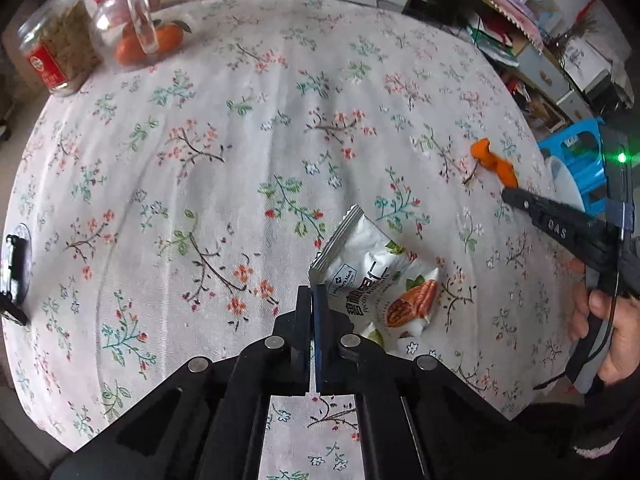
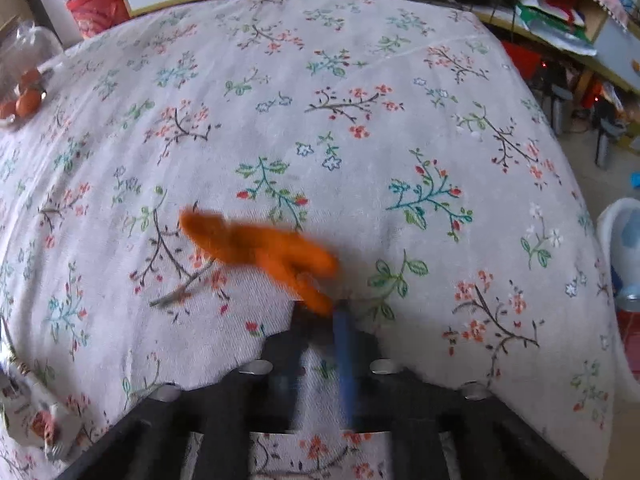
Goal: Collect trash
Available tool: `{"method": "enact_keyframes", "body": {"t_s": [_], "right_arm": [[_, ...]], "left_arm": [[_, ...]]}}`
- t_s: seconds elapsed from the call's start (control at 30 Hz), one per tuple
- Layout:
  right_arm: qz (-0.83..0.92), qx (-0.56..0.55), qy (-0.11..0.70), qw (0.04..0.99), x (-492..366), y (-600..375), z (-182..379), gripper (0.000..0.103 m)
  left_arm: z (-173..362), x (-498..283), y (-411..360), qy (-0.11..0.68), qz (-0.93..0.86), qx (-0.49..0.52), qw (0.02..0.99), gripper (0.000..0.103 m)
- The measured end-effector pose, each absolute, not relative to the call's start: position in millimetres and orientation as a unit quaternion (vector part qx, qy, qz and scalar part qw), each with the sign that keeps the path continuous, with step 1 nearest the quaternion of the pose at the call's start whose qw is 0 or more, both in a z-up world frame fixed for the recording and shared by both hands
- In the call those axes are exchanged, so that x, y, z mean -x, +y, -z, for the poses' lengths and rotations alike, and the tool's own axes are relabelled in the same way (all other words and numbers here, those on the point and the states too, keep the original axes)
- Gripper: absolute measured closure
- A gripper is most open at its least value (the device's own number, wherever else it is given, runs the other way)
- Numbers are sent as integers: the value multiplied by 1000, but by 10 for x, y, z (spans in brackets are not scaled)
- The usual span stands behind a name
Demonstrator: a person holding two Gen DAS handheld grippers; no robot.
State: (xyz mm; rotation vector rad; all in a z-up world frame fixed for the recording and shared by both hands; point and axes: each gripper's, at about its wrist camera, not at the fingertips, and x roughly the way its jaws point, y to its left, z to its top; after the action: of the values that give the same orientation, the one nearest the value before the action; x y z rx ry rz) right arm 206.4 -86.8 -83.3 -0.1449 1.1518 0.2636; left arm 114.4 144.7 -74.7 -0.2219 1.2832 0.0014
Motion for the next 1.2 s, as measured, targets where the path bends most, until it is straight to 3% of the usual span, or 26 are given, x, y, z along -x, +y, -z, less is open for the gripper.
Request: {"method": "enact_keyframes", "body": {"t_s": [0.3, 0.67, 0.73, 0.77, 0.8, 0.87, 1.13, 1.2], "right_arm": [[-136, 25, 534, 834, -1972, -1110, 634, 101], [-115, -36, 518, 847, -1957, -1686, 360, 100], [-117, -54, 515, 847, -1961, -1763, 347, 96], [-119, -58, 517, 846, -1968, -1785, 356, 82], [-120, -57, 522, 843, -1982, -1783, 375, 57], [-124, -50, 515, 847, -1983, -1739, 390, 44], [-154, 26, 509, 847, -2127, -1183, 619, 45], [-158, 44, 505, 848, -2148, -1047, 689, 51]], "left_arm": [[477, -1141, 1610, 544, -29, 153, 824, 103], [285, -1147, 1480, 508, -32, 180, 841, 103], [260, -1159, 1460, 502, -36, 178, 846, 103], [251, -1161, 1458, 499, -37, 179, 847, 103], [241, -1167, 1464, 496, -38, 180, 849, 103], [222, -1170, 1471, 493, -38, 180, 850, 103], [207, -1155, 1539, 490, -42, 188, 850, 103], [209, -1151, 1550, 490, -44, 190, 850, 103]]}}
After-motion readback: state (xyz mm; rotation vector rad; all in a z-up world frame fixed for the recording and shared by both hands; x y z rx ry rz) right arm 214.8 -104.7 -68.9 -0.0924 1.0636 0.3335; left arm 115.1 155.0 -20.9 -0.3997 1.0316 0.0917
